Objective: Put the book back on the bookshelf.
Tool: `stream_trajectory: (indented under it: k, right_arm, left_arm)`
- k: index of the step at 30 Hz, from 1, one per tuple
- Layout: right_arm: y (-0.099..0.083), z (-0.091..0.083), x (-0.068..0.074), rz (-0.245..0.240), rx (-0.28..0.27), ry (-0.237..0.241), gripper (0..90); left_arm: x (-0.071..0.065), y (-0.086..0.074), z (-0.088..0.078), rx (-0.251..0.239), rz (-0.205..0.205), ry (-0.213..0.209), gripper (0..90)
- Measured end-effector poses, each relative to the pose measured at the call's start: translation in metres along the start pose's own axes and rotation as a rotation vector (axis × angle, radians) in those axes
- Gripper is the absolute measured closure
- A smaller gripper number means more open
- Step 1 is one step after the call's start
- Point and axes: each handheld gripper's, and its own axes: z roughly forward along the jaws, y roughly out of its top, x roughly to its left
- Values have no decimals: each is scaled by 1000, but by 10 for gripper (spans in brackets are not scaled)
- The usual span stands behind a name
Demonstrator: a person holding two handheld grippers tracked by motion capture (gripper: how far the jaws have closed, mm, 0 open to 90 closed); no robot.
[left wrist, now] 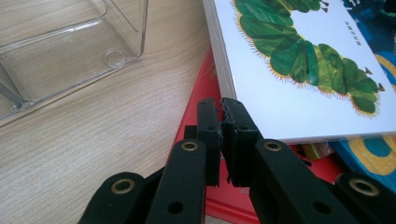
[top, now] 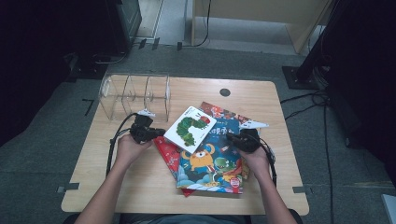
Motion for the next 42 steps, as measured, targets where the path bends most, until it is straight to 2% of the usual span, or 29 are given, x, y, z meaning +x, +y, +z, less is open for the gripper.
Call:
stream_trajectory:
  k: [5, 13, 18, 20, 27, 30, 32, 33, 34, 35, 39, 42]
  right_arm:
    - [7, 10, 5, -17, 39, 23, 883]
    - [13, 21, 10, -31, 54, 53, 882]
    - [14, 26, 11, -35, 68, 61, 881]
    - [15, 27, 10, -32, 67, 64, 881]
    - [17, 30, 10, -38, 67, 71, 880]
    - [19, 31, 10, -40, 72, 72, 879]
    - [21, 32, 11, -60, 83, 64, 874]
    - [21, 32, 11, -60, 83, 64, 874]
    - [22, 33, 10, -61, 87, 63, 874]
    - [23, 34, 10, -62, 87, 63, 874]
    - [25, 36, 10, -51, 84, 69, 869]
    - [26, 38, 10, -55, 81, 71, 868]
  left_arm:
    - [-2, 0, 0, 5, 5, -9, 885]
    - [-10, 1, 3, 24, 9, -24, 883]
    - [-16, 2, 5, 42, -22, -40, 885]
    - [-18, 1, 6, 48, -36, -62, 887]
    - [-26, 0, 8, 67, -48, -94, 881]
    - [-23, 2, 6, 87, -61, -88, 812]
    - [-21, 5, 3, 107, -56, -65, 689]
    - [-20, 7, 2, 109, -59, -66, 689]
    - [-18, 9, 0, 113, -62, -71, 645]
    - [-17, 10, -2, 111, -68, -75, 565]
    - [-17, 19, -4, 117, -57, -58, 432]
    - [-21, 26, -1, 106, -37, -33, 380]
